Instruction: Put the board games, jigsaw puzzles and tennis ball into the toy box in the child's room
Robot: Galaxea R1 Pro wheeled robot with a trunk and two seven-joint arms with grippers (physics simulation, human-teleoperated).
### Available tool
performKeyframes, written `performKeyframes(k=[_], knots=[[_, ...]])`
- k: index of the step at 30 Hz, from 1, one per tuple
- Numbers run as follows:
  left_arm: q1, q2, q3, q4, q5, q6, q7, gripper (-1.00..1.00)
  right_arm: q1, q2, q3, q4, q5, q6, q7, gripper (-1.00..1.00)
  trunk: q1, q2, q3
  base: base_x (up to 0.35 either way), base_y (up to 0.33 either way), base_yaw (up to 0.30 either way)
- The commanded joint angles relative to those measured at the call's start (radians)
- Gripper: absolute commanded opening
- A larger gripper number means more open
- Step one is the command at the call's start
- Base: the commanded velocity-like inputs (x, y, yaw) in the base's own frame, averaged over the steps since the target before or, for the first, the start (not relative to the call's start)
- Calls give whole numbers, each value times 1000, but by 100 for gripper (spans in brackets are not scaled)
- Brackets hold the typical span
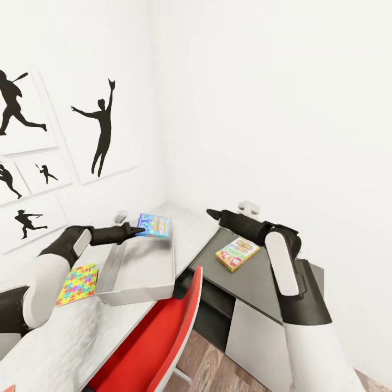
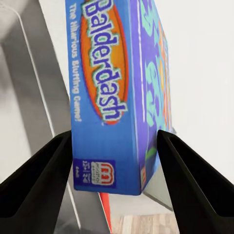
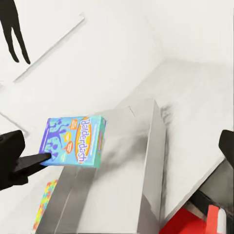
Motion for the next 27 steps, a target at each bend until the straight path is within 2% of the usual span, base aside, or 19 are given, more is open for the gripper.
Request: performKeyframes(k=[1, 2, 4, 6, 9, 12, 14, 27], knots=[[-1, 6, 14, 3, 9, 5, 1, -100, -40, 3, 1, 1, -12, 18, -46, 100, 1, -2, -2, 0, 0, 0], [-1, 10, 22, 4, 9, 3, 1, -100, -55, 4, 1, 1, -13, 23, -60, 100, 1, -2, -2, 0, 0, 0], [-1, 19, 64, 7, 9, -2, 0, -100, -92, 7, 5, 0, -15, 40, -97, 100, 1, -2, -2, 0, 0, 0], [-1, 28, 90, 8, 8, -6, 0, -100, -102, 9, 7, -4, -15, 52, -109, 100, 1, -2, -2, 0, 0, 0], [-1, 58, 110, 8, 7, -8, 0, -100, -104, 9, 8, -10, -15, 63, -118, 100, 1, -2, -2, 0, 0, 0], [-1, 83, 116, 8, 5, -7, 1, -100, -96, 8, 10, -12, -14, 67, -122, 100, 1, -2, -2, 0, 0, 0], [-1, 88, 114, 8, 3, -6, 2, -100, -92, 8, 9, -8, -11, 63, -122, 100, 1, -2, -2, 0, 0, 0], [3, 100, 108, 7, -2, -1, -1, -100, -88, 15, 13, -1, -6, 47, -127, 100, 1, -2, -2, 33, 0, 0]])
